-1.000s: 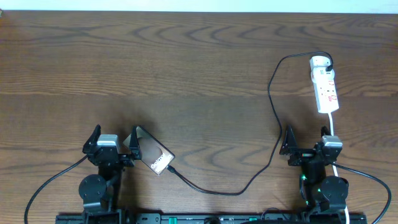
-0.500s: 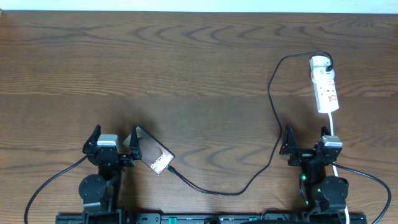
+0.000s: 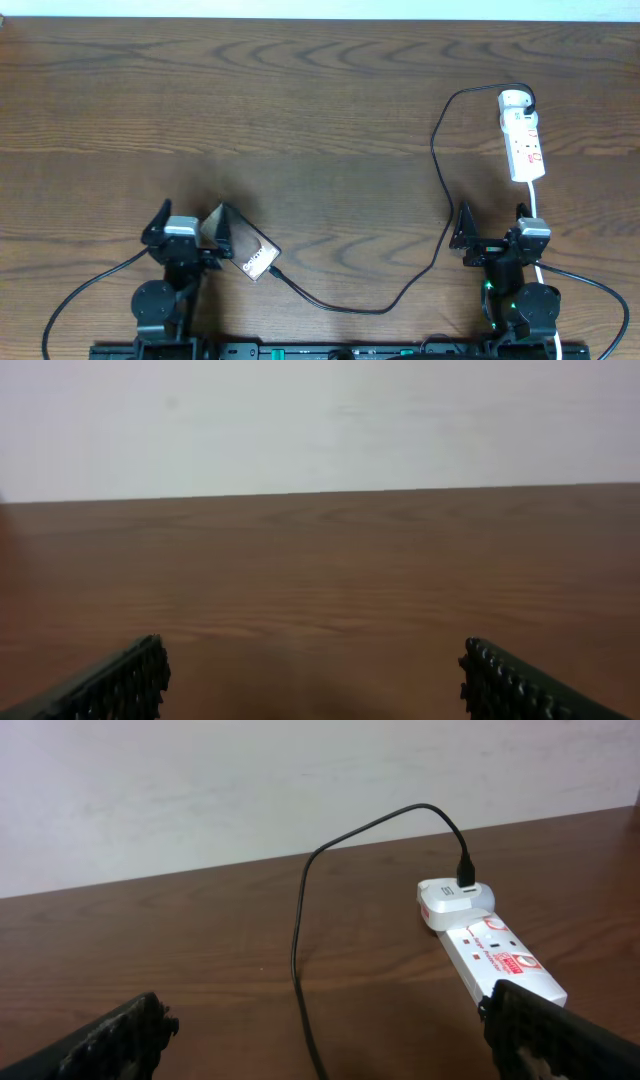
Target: Plug charger to phone and switch on socket
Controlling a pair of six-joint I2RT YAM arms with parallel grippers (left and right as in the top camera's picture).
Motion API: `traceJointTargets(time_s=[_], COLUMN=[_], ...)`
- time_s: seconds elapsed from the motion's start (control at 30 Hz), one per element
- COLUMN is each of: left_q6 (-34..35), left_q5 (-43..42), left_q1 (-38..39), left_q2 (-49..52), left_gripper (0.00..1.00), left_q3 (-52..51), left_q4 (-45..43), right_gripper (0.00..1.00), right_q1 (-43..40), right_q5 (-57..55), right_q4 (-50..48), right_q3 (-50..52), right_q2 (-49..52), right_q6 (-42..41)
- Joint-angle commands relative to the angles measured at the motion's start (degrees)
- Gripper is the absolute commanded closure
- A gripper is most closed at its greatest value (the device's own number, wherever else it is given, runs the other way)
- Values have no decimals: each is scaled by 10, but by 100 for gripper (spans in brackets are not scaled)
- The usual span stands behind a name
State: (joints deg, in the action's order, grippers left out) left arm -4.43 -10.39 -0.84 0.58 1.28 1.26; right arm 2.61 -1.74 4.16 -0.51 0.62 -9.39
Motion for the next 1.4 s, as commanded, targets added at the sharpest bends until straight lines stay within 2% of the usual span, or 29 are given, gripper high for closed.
traceJointTargets(time_s=[0.0, 1.37], left_q6=[5, 5], left_q5=[-3, -3], left_q1=[46, 56], left_q2=[-5, -3], left_gripper=[8, 8], left_q3=[-10, -10], left_q4=[19, 19], right_gripper=[1, 1], right_q1=[4, 4], right_q5=[0, -1], right_q4=[1, 1], right_q3=[2, 2], right_q2=[-3, -3], right_q6=[9, 9])
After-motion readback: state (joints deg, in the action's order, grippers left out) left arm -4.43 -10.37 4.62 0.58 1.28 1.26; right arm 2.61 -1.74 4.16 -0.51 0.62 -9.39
